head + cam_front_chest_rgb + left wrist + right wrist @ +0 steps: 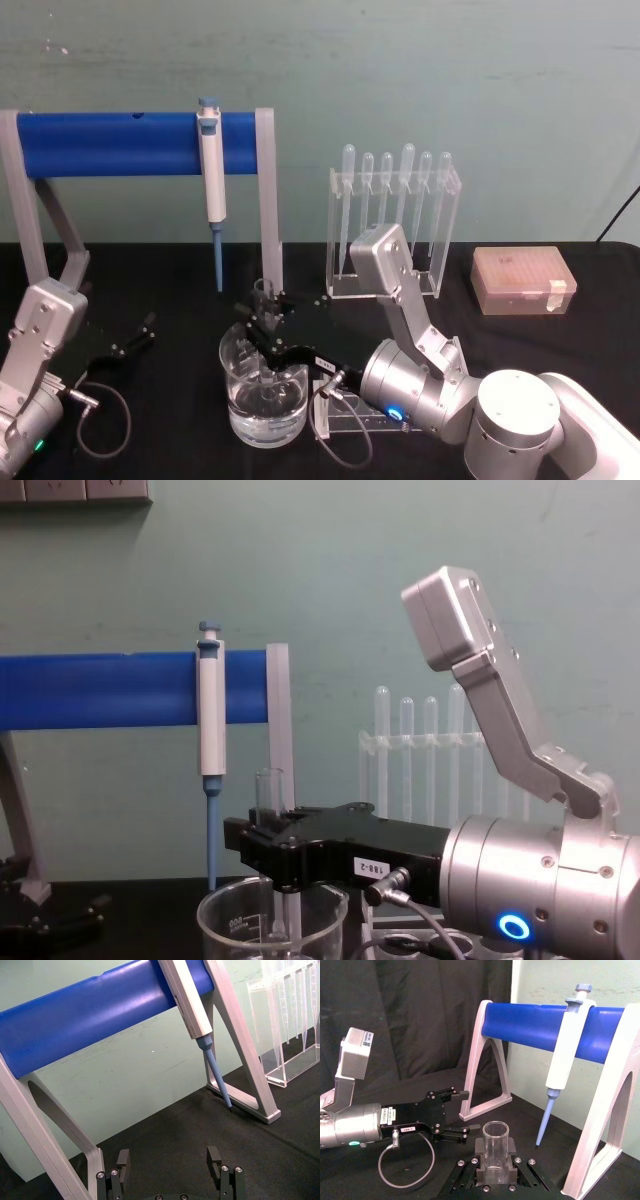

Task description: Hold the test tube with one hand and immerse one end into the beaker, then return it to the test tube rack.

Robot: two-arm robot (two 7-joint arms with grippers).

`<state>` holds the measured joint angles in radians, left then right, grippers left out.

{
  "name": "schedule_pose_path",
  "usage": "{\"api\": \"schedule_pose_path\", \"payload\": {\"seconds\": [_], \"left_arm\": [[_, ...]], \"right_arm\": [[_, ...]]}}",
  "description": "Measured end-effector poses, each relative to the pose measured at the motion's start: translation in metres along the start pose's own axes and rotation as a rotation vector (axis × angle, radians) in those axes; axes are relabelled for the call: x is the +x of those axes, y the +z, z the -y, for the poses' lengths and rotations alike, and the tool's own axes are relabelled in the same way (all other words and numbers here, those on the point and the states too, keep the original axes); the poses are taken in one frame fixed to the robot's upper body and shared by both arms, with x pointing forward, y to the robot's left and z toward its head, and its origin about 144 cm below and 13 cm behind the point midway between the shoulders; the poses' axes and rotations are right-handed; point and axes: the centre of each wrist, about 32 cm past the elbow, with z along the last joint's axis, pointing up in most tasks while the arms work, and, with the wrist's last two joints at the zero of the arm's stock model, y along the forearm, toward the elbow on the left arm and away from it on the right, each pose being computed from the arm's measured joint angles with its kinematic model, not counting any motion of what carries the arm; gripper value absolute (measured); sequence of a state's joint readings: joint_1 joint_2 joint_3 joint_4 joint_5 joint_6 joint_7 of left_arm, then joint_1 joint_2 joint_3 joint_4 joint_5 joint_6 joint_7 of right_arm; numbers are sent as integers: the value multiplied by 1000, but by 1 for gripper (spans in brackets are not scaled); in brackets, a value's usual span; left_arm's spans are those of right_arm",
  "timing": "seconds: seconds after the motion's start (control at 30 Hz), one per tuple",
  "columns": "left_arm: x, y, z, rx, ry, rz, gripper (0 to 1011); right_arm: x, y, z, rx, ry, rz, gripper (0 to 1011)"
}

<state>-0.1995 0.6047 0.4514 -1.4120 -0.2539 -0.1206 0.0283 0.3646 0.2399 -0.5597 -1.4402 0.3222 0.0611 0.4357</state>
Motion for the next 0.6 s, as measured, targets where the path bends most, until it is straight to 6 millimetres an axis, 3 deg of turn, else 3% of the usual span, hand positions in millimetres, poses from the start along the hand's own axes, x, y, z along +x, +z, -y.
{"api": "schedule_pose_path", "payload": {"seconds": [0.6], "left_arm": [[0,0,0,0,0,0,1000]], "right_arm": [[-1,8,3,39,3,-2,224]]}}
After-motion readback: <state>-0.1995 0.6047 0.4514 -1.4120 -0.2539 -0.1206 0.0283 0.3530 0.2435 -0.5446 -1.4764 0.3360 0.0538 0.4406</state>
